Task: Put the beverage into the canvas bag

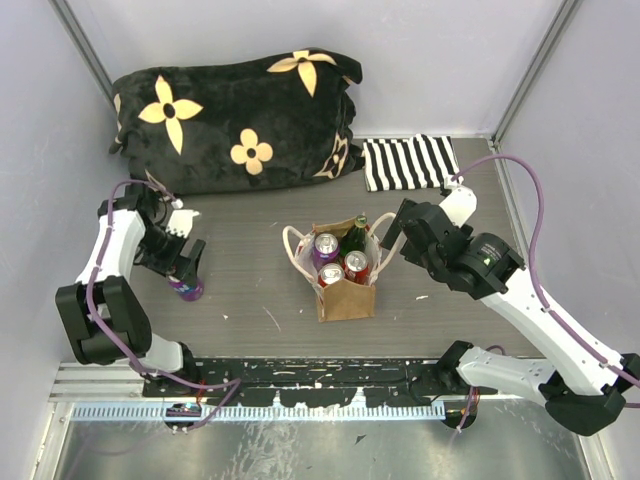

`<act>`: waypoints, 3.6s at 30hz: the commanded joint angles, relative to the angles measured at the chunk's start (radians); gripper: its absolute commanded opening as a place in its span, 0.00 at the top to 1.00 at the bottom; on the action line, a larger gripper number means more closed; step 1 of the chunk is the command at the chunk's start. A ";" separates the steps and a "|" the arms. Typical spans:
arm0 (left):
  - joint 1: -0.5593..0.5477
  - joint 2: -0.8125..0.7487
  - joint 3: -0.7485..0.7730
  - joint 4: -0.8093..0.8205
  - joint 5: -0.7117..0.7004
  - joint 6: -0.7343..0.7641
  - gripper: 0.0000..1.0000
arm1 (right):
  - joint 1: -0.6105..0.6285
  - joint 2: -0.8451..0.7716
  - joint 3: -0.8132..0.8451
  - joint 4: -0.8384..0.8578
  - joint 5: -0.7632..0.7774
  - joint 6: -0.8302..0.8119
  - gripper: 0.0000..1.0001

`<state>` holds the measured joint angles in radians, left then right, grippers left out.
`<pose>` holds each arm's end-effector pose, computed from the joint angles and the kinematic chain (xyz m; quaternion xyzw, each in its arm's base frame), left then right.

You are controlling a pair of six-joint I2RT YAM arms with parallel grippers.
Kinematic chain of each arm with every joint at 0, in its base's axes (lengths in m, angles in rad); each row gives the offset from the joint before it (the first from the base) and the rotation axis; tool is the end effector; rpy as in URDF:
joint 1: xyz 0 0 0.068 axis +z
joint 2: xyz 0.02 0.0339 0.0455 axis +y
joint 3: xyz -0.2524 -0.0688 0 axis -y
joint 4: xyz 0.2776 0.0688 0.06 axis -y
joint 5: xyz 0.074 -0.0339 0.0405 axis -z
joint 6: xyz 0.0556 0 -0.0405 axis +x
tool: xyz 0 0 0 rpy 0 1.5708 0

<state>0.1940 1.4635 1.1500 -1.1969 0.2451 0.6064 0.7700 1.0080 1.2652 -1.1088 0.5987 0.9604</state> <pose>0.2806 0.0414 0.2082 0.2067 0.9703 -0.1009 0.0752 0.1780 0.1289 0.3654 0.1883 0.8805 0.0770 0.4282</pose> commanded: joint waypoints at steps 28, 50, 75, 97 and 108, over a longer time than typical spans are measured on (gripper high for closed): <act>-0.436 0.083 0.912 0.043 0.350 -0.369 1.00 | -0.018 -0.007 -0.035 -0.026 -0.025 0.033 0.00; -1.004 0.143 0.635 0.231 0.201 -0.338 1.00 | -0.019 -0.138 -0.006 -0.230 0.095 0.180 0.00; -1.099 0.218 0.599 0.161 0.292 -0.221 1.00 | -0.019 -0.153 -0.030 -0.252 0.108 0.216 0.00; -1.158 0.369 0.671 0.097 0.249 -0.163 1.00 | -0.019 -0.156 -0.037 -0.256 0.106 0.228 0.00; -1.181 0.428 0.687 0.071 0.230 -0.159 1.00 | -0.019 -0.173 -0.041 -0.273 0.104 0.237 0.00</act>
<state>-0.9691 1.8790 1.7882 -1.1084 0.4351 0.4450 0.7551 0.8562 1.2175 -1.3781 0.6651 1.1648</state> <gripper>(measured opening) 0.662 0.999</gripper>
